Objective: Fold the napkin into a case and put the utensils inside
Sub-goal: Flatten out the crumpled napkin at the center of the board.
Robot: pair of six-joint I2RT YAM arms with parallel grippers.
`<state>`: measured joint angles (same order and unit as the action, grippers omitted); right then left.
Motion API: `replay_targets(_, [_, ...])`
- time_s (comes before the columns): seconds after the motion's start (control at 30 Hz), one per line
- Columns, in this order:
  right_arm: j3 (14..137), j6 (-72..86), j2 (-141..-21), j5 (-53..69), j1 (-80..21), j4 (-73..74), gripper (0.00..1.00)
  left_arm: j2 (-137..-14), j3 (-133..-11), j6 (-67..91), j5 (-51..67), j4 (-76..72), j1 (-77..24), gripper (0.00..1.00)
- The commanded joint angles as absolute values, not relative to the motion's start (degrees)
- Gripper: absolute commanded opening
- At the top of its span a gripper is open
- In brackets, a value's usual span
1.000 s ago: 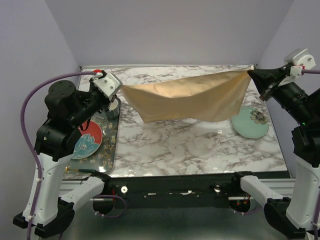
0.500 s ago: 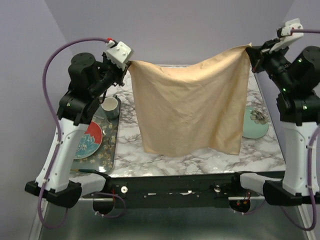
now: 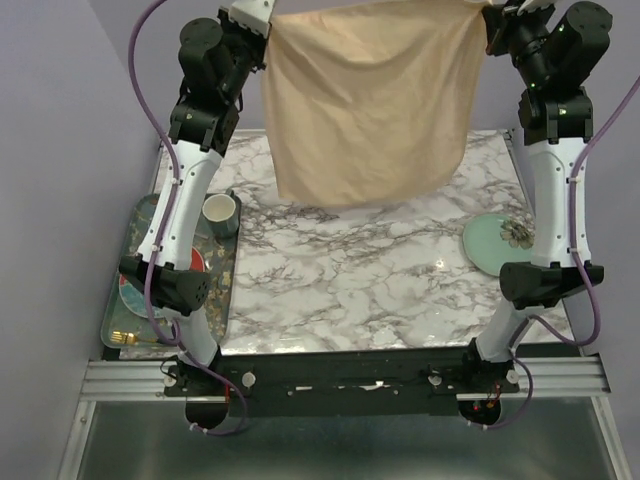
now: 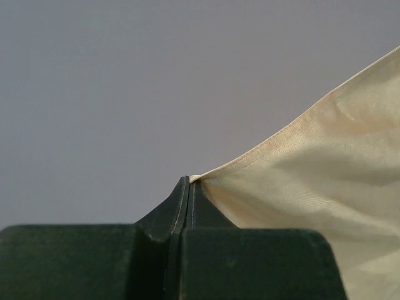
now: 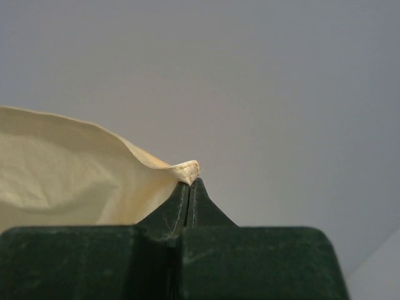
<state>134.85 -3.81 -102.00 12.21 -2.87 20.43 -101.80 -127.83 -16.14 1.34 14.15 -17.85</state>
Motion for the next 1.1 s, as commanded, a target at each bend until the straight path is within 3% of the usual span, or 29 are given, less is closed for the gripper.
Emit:
replay_targets(0.0, [138.6, -6.8, -103.8, 14.7, -2.0, 13.8, 0.01, -104.8, -136.9, -17.8, 3.9, 11.9, -15.9, 0.0])
replay_targets(0.07, [133.5, -8.4, -102.3, 19.6, -1.8, 11.2, 0.01, -102.3, -133.1, -20.8, 8.2, 12.4, -15.8, 0.0])
replay_targets(0.27, [100.9, -21.9, -90.6, 31.3, -1.8, 6.1, 0.01, -86.3, -98.3, -30.8, 16.0, 11.0, -15.9, 0.0])
replay_targets(0.4, [79.4, -31.8, -82.2, 34.4, -1.8, 6.0, 0.01, -77.5, -74.5, -35.7, 21.8, 14.6, -16.3, 0.0])
replay_targets(0.57, [57.8, -39.3, -74.0, 34.5, -1.8, 6.9, 0.01, -70.5, -57.2, -39.2, 23.1, 18.1, -17.3, 0.0])
replay_targets(0.7, [51.5, -44.0, -73.6, 33.9, -1.8, 9.3, 0.01, -70.7, -47.4, -38.5, 22.0, 18.5, -18.2, 0.0])
replay_targets(1.07, [44.0, -54.9, -72.8, 32.6, -1.8, 23.6, 0.01, -70.5, -37.1, -36.2, 21.4, 21.8, -24.6, 0.02])
